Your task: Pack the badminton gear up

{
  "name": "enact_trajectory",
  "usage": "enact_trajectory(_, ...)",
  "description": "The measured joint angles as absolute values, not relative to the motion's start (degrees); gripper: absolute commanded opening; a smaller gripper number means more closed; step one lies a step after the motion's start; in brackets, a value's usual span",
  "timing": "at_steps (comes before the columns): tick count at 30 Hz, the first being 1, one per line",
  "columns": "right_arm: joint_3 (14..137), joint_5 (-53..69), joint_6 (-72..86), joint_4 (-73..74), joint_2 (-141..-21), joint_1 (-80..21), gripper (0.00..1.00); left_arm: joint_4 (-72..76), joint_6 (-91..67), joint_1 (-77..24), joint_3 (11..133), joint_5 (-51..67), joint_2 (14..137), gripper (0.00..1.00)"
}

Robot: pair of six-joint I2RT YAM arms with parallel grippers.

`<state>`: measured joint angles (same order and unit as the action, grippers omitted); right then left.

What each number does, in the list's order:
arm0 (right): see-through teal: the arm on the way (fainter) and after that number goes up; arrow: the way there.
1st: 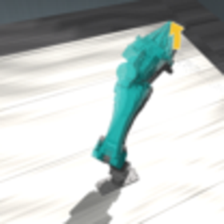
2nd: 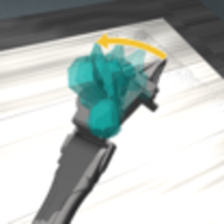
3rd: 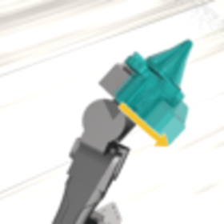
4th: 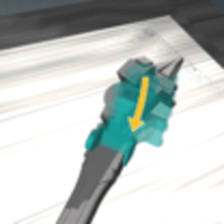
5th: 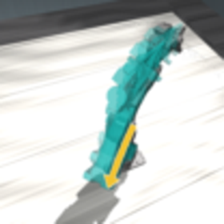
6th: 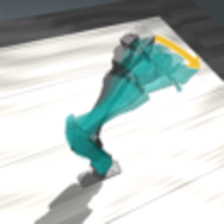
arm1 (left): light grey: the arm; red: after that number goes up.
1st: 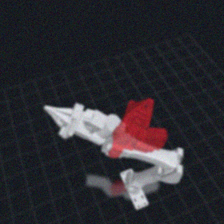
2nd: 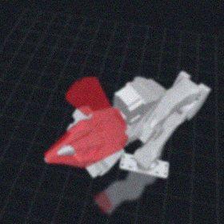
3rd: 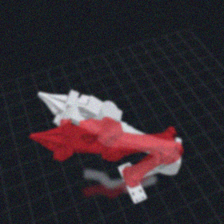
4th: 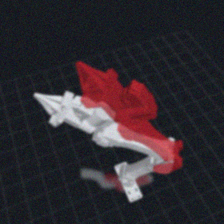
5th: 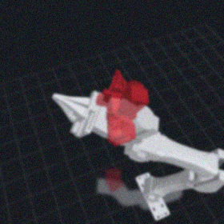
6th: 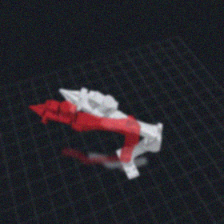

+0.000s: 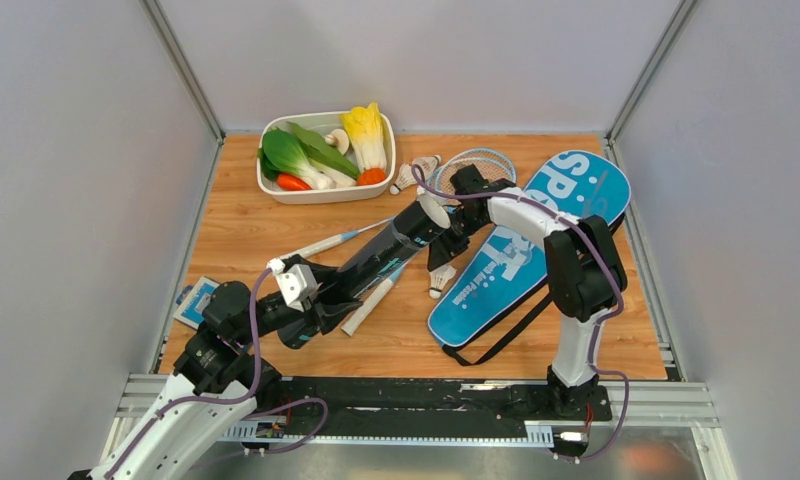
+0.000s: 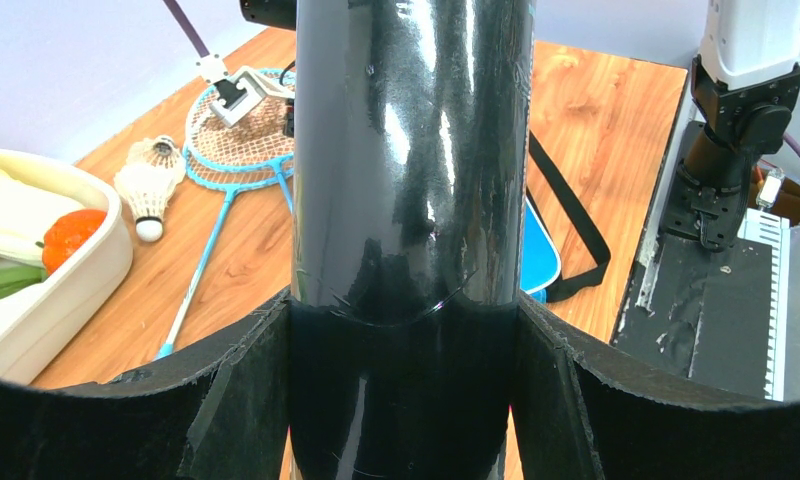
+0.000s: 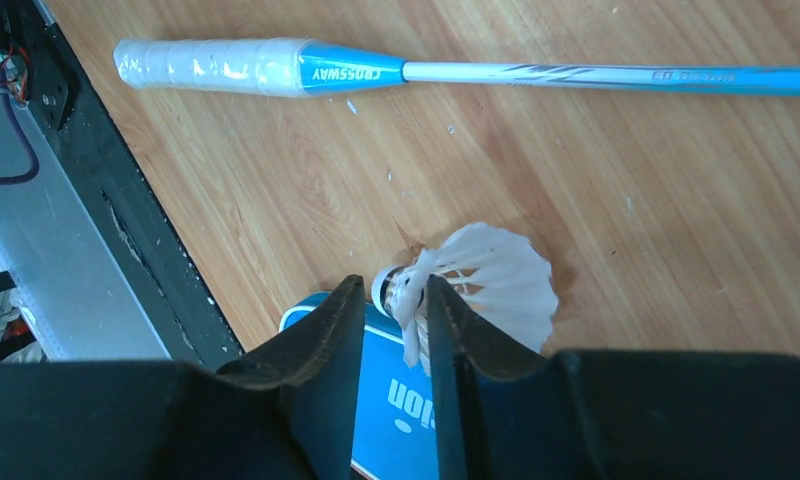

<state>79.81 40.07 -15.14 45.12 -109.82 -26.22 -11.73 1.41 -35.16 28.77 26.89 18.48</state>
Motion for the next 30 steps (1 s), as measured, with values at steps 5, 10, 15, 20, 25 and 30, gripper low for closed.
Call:
enact_trajectory(5, 79.64, 39.94, -15.57, 46.46, -109.45, -26.24, 0.03, -11.73, 1.41, -35.16, 28.77, 26.89, 18.48, 0.29)
enact_trajectory(10, 79.48, 40.21, -15.77, 47.35, -108.22, -26.24, 0.00, -11.75, 1.41, -35.16, 28.77, 26.89, 18.48, 0.28)
enact_trajectory(15, 79.46, 40.60, -13.37, 45.84, -102.91, -25.43, 0.00, -11.75, 1.41, -35.16, 28.77, 26.89, 18.48, 0.29)
enact_trajectory(20, 79.50, 39.40, -4.91, 40.12, -91.20, -20.36, 0.00, -11.75, 1.41, -35.16, 28.75, 26.85, 18.50, 0.29)
enact_trajectory(25, 81.08, 35.31, 2.48, 32.97, -77.58, -17.17, 0.00, -11.77, 1.43, -35.16, 28.77, 26.70, 18.94, 0.29)
enact_trajectory(30, 80.05, 34.28, 7.33, 24.49, -65.76, -18.06, 0.00, -11.81, 1.43, -35.16, 28.77, 26.41, 19.29, 0.28)
